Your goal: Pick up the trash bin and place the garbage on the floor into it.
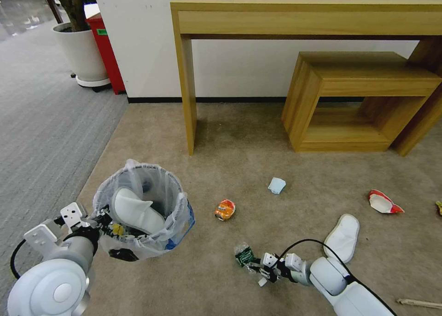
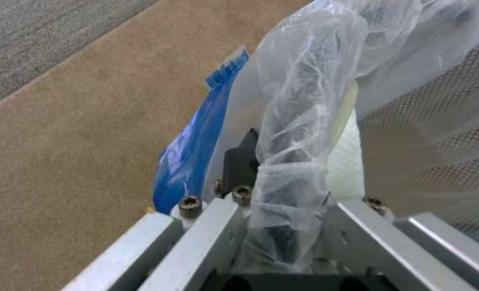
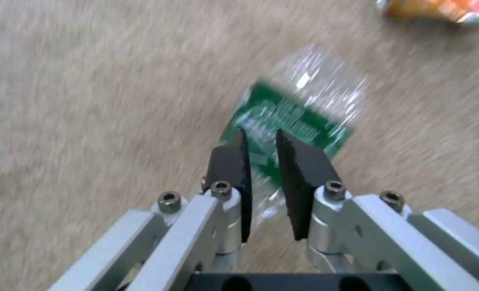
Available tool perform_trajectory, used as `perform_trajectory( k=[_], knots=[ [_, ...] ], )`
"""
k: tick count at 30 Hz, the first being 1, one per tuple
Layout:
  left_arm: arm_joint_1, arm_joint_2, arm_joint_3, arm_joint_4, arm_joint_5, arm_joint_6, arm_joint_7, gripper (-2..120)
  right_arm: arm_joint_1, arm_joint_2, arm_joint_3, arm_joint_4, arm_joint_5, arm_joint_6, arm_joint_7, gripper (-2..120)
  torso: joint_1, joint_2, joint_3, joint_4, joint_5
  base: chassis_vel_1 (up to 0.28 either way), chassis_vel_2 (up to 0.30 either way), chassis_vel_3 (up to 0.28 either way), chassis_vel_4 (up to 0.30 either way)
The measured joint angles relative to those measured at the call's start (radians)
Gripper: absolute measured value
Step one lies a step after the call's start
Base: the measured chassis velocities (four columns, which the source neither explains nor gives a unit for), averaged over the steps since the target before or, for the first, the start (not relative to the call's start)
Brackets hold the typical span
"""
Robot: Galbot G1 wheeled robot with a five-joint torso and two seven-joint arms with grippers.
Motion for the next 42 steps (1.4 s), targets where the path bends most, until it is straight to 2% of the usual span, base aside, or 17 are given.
perform_trajectory(
  k=[5, 11, 13, 15, 17, 18, 21, 23, 25, 26, 28, 29, 30, 34, 35, 36, 42],
  knots=[
    [-0.001, -0.002, 0.006, 0.002, 0.001, 0.000, 0.001, 1, -0.010, -0.018, 0.029, 0.057, 0.050, -0.001, 0.003, 10, 0.000, 0.000, 0.000, 0.0000, -0.0001, 0.000, 0.000, 0.000, 0.000],
    [0.001, -0.005, 0.011, 0.002, 0.005, 0.000, 0.005, 1, -0.027, -0.018, 0.036, 0.057, 0.056, 0.000, 0.011, 10, 0.000, 0.000, 0.000, -0.0001, 0.0000, 0.000, 0.000, 0.000, 0.000],
    [0.003, -0.005, 0.011, 0.002, 0.007, 0.000, 0.006, 1, -0.043, -0.014, 0.034, 0.056, 0.072, 0.000, 0.021, 22, 0.000, 0.000, 0.000, -0.0001, 0.0000, 0.000, 0.000, 0.000, 0.000],
    [0.003, -0.005, 0.011, 0.002, 0.007, 0.000, 0.006, 1, -0.047, -0.012, 0.033, 0.056, 0.075, -0.001, 0.023, 25, 0.000, 0.000, 0.000, 0.0000, 0.0000, 0.000, 0.000, 0.000, 0.000],
    [0.005, -0.004, 0.010, -0.001, 0.007, 0.000, 0.006, 1, -0.062, -0.009, 0.028, 0.056, 0.079, -0.022, 0.030, 36, 0.000, 0.000, 0.000, 0.0000, 0.0000, 0.000, 0.000, 0.000, 0.000],
    [0.005, -0.004, 0.010, -0.001, 0.007, 0.000, 0.006, 1, -0.062, -0.009, 0.028, 0.056, 0.079, -0.022, 0.030, 36, 0.000, 0.000, 0.000, 0.0000, 0.0000, 0.000, 0.000, 0.000, 0.000],
    [0.007, -0.003, 0.008, -0.006, 0.007, 0.000, 0.006, 1, -0.082, -0.010, 0.018, 0.064, 0.084, -0.074, 0.053, 50, 0.000, 0.000, 0.000, -0.0001, -0.0001, 0.000, 0.000, 0.000, 0.000],
    [0.008, -0.003, 0.007, -0.007, 0.007, 0.000, 0.006, 1, -0.084, -0.010, 0.017, 0.064, 0.086, -0.081, 0.057, 52, 0.000, 0.000, 0.000, -0.0001, -0.0001, 0.000, 0.000, 0.000, 0.000],
    [0.010, -0.004, 0.007, -0.010, 0.007, 0.000, 0.006, 1, -0.092, -0.010, 0.015, 0.064, 0.095, -0.111, 0.081, 65, 0.000, 0.000, 0.000, 0.0000, -0.0001, 0.000, 0.000, 0.000, 0.000],
    [0.010, -0.004, 0.007, -0.010, 0.007, 0.000, 0.006, 1, -0.092, -0.010, 0.015, 0.064, 0.095, -0.111, 0.081, 65, 0.000, 0.000, 0.000, 0.0000, -0.0001, 0.000, 0.000, 0.000, 0.000],
    [0.011, -0.005, 0.007, -0.011, 0.007, 0.000, 0.006, 1, -0.095, -0.009, 0.015, 0.062, 0.099, -0.125, 0.096, 72, 0.000, 0.000, 0.000, -0.0001, 0.0000, 0.000, 0.000, 0.000, 0.000],
    [0.012, -0.005, 0.006, -0.012, 0.007, 0.000, 0.006, 1, -0.099, -0.010, 0.015, 0.061, 0.102, -0.146, 0.125, 78, 0.000, 0.000, 0.000, 0.0000, 0.0000, 0.000, 0.000, 0.000, 0.000],
    [0.012, -0.005, 0.006, -0.012, 0.007, 0.000, 0.006, 1, -0.099, -0.010, 0.015, 0.061, 0.102, -0.146, 0.125, 78, 0.000, 0.000, 0.000, 0.0000, 0.0000, 0.000, 0.000, 0.000, 0.000],
    [0.016, -0.004, 0.003, -0.014, 0.007, 0.000, 0.007, 1, -0.112, -0.013, 0.004, 0.069, 0.118, -0.241, 0.258, 96, 0.000, 0.000, 0.000, -0.0001, -0.0001, 0.000, 0.000, 0.000, 0.000],
    [0.016, -0.004, 0.003, -0.014, 0.007, 0.000, 0.007, 1, -0.112, -0.013, 0.004, 0.069, 0.118, -0.241, 0.258, 96, 0.000, 0.000, 0.000, -0.0001, -0.0001, 0.000, 0.000, 0.000, 0.000],
    [0.017, -0.003, 0.003, -0.014, 0.007, 0.000, 0.007, 1, -0.114, -0.013, -0.003, 0.072, 0.130, -0.274, 0.304, 99, 0.000, 0.000, 0.000, -0.0001, 0.0000, 0.000, 0.000, 0.000, 0.000],
    [0.018, -0.001, 0.003, -0.016, 0.006, 0.000, 0.008, 1, -0.110, -0.009, -0.010, 0.070, 0.147, -0.296, 0.338, 100, 0.000, 0.000, 0.000, -0.0001, 0.0000, 0.000, 0.000, 0.000, 0.000]
  ],
)
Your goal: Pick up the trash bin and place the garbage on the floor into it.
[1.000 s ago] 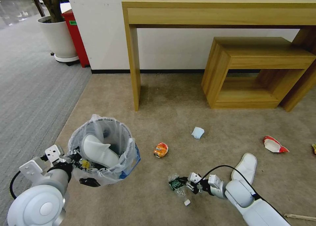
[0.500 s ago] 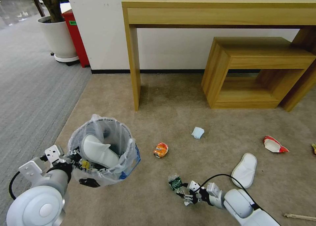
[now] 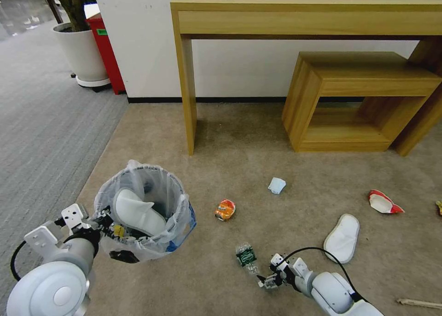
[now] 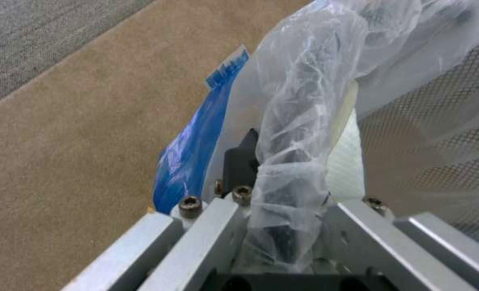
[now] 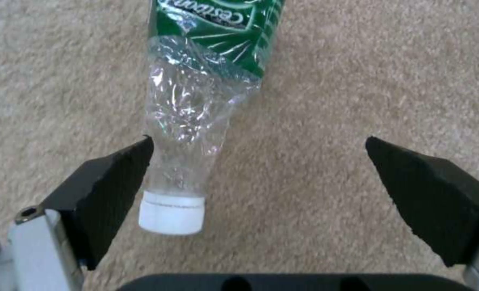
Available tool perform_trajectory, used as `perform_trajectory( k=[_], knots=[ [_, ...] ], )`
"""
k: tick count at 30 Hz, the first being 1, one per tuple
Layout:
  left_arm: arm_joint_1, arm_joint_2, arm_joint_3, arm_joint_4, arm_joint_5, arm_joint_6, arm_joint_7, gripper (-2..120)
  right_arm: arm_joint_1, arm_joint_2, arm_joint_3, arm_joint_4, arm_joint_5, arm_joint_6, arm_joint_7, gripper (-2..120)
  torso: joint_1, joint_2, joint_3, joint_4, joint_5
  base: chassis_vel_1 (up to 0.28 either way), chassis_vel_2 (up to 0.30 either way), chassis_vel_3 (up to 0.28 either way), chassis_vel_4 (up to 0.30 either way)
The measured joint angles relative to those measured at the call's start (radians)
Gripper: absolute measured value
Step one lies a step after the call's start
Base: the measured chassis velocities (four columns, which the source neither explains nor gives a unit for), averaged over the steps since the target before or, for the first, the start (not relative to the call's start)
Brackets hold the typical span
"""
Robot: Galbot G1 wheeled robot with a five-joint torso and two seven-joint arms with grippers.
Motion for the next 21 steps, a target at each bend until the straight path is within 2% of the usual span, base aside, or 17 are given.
perform_trajectory(
  k=[4, 8, 10, 14, 21],
  knots=[
    [0.000, 0.003, 0.000, -0.002, 0.000, 0.000, 0.000, 1, 0.013, 0.013, -0.011, -0.021, 0.016, -0.003, 0.010, 100, 0.000, 0.000, 0.000, 0.0000, 0.0000, 0.000, 0.000, 0.000, 0.000],
    [0.000, 0.005, 0.000, -0.002, 0.000, 0.000, 0.000, 1, 0.024, 0.028, -0.014, -0.050, 0.015, 0.040, -0.026, 100, 0.000, 0.000, 0.000, 0.0000, 0.0000, 0.000, 0.000, 0.000, 0.000],
    [0.000, 0.006, 0.000, -0.001, 0.000, 0.000, 0.000, 1, 0.039, 0.047, -0.016, -0.076, 0.012, 0.114, -0.098, 100, 0.000, 0.000, 0.000, 0.0001, 0.0000, 0.000, 0.000, 0.000, 0.000],
    [-0.003, 0.002, 0.003, 0.004, 0.001, 0.000, 0.000, 1, 0.050, 0.056, -0.019, -0.086, 0.001, 0.172, -0.163, 100, 0.000, 0.000, 0.000, 0.0000, -0.0001, 0.000, 0.000, 0.000, 0.000],
    [-0.006, -0.005, 0.008, 0.011, 0.008, 0.000, 0.002, 1, 0.065, 0.076, -0.024, -0.108, -0.017, 0.177, -0.149, 100, 0.000, 0.000, 0.000, 0.0000, 0.0000, 0.000, 0.000, 0.000, 0.000]
  ],
)
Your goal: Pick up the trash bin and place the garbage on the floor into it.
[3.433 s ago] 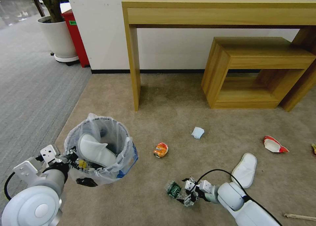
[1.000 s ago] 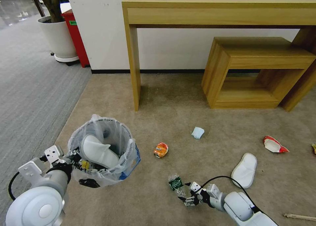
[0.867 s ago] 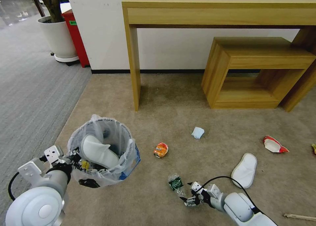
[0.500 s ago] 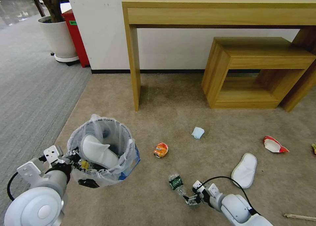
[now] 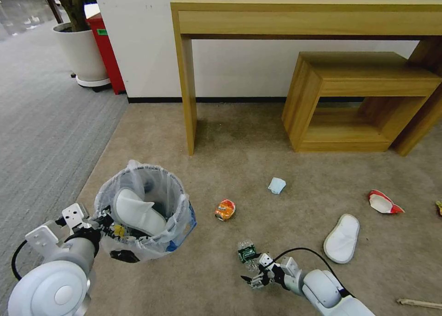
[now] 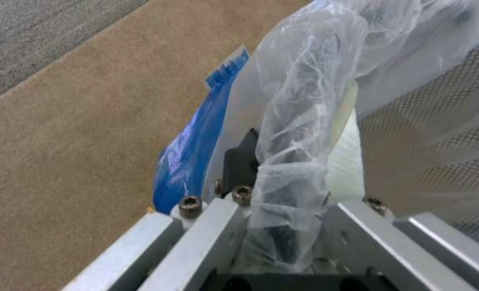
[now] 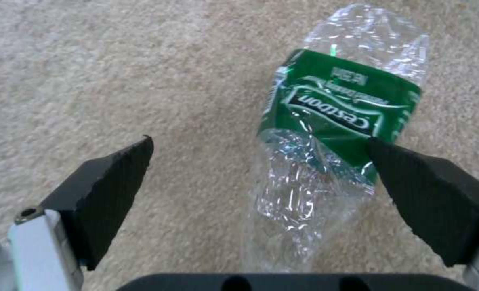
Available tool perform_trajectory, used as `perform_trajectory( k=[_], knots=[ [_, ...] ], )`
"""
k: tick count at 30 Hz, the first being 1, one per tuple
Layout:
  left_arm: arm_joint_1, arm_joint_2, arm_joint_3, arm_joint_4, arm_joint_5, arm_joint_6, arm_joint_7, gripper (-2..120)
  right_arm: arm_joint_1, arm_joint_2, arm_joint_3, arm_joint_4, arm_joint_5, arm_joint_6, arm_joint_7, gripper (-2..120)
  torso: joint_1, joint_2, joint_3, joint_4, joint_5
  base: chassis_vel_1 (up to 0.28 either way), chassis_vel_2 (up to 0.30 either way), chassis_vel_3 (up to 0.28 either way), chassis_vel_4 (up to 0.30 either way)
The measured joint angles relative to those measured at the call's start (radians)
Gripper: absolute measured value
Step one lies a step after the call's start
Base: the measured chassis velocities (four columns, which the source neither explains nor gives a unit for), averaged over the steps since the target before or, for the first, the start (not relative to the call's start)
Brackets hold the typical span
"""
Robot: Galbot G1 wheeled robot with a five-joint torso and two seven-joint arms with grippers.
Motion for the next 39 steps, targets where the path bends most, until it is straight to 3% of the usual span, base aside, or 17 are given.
perform_trajectory(
  k=[3, 10, 17, 28, 39],
  knots=[
    [-0.001, -0.001, 0.001, 0.003, 0.002, 0.000, 0.002, 1, 0.003, 0.006, -0.001, -0.005, -0.007, -0.005, 0.008, 100, 0.000, 0.000, 0.000, 0.0000, 0.0000, 0.000, 0.000, 0.000, 0.000],
    [-0.001, -0.001, 0.001, 0.003, 0.004, 0.000, 0.004, 1, 0.006, 0.014, 0.004, -0.021, -0.052, -0.061, 0.024, 75, 0.000, 0.000, 0.000, 0.0000, 0.0000, 0.000, 0.000, 0.000, 0.000],
    [0.000, -0.002, 0.001, 0.003, 0.005, 0.000, 0.004, 1, 0.001, 0.009, 0.009, -0.024, -0.066, -0.073, 0.025, 72, 0.000, 0.000, 0.000, 0.0000, 0.0000, 0.000, 0.000, 0.000, 0.000],
    [0.001, -0.005, 0.001, 0.003, 0.009, 0.000, 0.006, 1, 0.000, 0.010, 0.011, -0.022, -0.068, -0.056, 0.021, 37, 0.000, 0.000, 0.000, 0.0000, 0.0000, 0.000, 0.000, 0.000, 0.000],
    [0.002, -0.007, 0.002, 0.003, 0.018, 0.000, 0.011, 1, -0.006, -0.002, 0.017, -0.002, -0.060, -0.031, 0.027, 15, 0.000, 0.000, 0.000, 0.0000, 0.0001, 0.000, 0.000, 0.000, 0.000]
  ],
)
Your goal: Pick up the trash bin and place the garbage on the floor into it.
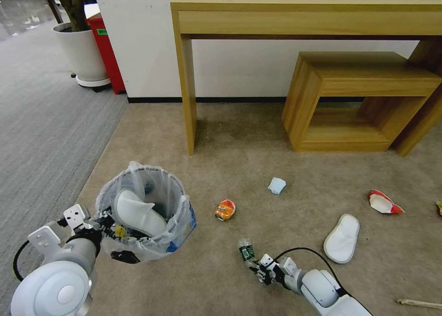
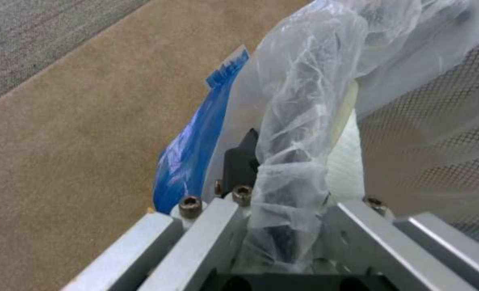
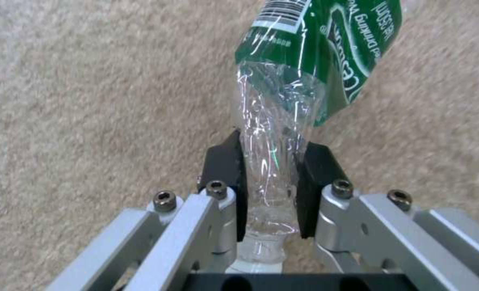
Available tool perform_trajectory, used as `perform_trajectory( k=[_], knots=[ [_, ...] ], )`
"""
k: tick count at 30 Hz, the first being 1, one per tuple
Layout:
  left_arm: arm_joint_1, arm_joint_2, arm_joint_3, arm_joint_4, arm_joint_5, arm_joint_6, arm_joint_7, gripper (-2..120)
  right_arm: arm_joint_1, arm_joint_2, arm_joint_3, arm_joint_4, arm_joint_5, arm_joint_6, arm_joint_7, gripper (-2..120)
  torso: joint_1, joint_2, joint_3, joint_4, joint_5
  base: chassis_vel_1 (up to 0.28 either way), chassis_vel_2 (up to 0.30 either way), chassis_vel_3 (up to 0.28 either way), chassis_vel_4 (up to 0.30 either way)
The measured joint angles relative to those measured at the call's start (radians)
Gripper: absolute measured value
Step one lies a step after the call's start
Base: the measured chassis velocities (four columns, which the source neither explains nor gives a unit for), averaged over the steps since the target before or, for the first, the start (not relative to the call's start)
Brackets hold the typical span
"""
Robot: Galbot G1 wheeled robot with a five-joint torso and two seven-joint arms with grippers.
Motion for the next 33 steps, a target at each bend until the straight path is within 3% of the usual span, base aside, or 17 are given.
perform_trajectory(
  k=[21, 28, 33],
  knots=[
    [0.016, 0.032, 0.047, 0.018, 0.003, 0.000, -0.002, 1, 0.003, -0.108, 0.145, 0.354, 0.105, 0.156, 0.012, 15, 0.000, 0.000, 0.000, -0.0001, 0.0003, 0.000, 0.000, 0.000, 0.000],
    [0.027, 0.061, 0.077, 0.017, -0.014, 0.000, -0.007, 1, 0.019, -0.125, 0.156, 0.416, 0.186, 0.241, 0.000, 15, 0.000, 0.000, 0.000, 0.0000, 0.0000, 0.000, 0.000, 0.000, 0.000],
    [0.035, 0.120, 0.140, 0.017, -0.076, 0.000, -0.025, 1, 0.044, -0.140, 0.129, 0.494, 0.356, 0.283, -0.032, 14, 0.000, 0.000, 0.000, 0.0000, 0.0000, 0.000, 0.000, 0.000, 0.000]
  ],
)
